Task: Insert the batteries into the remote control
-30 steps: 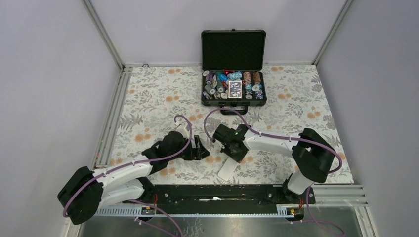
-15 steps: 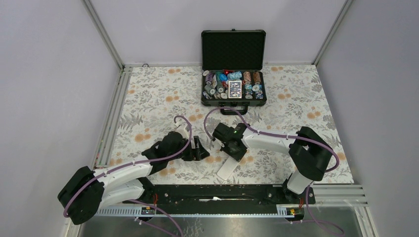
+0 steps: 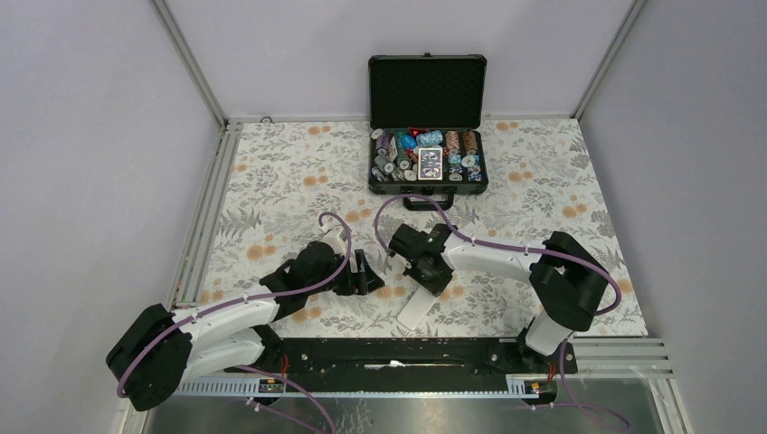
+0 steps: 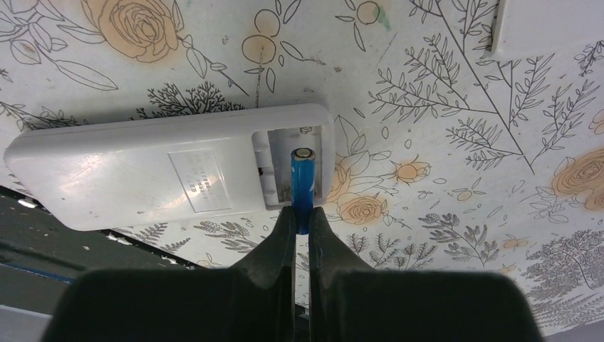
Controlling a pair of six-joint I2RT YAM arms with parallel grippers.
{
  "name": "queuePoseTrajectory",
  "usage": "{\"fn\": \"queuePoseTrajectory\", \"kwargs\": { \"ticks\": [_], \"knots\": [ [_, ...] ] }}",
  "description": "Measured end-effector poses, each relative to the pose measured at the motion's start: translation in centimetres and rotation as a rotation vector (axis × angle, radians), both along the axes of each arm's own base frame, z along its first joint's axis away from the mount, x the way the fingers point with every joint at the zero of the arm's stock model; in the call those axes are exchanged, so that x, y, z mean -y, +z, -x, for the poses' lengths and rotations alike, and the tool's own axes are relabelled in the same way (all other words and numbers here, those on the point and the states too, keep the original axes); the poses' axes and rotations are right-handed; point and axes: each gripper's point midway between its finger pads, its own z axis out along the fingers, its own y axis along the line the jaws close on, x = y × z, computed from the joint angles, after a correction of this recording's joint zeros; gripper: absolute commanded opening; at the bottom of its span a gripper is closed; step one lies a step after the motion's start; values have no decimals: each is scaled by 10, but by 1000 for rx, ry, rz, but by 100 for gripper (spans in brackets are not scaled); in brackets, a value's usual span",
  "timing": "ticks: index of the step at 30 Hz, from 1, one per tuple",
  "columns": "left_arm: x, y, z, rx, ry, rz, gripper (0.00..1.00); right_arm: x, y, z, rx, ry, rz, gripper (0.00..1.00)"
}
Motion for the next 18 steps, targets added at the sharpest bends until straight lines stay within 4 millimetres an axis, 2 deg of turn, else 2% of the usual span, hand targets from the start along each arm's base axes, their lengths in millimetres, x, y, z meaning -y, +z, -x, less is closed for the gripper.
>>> {"fn": "queuePoseTrajectory", "kwargs": {
  "ticks": [9, 18],
  "knots": [
    [0, -1, 1, 2, -4, 7, 77, -3, 4, -1, -2, -17, -4, 9],
    [0, -1, 0, 2, -3, 7, 78, 0, -5, 0, -18, -24, 31, 14]
  ]
}}
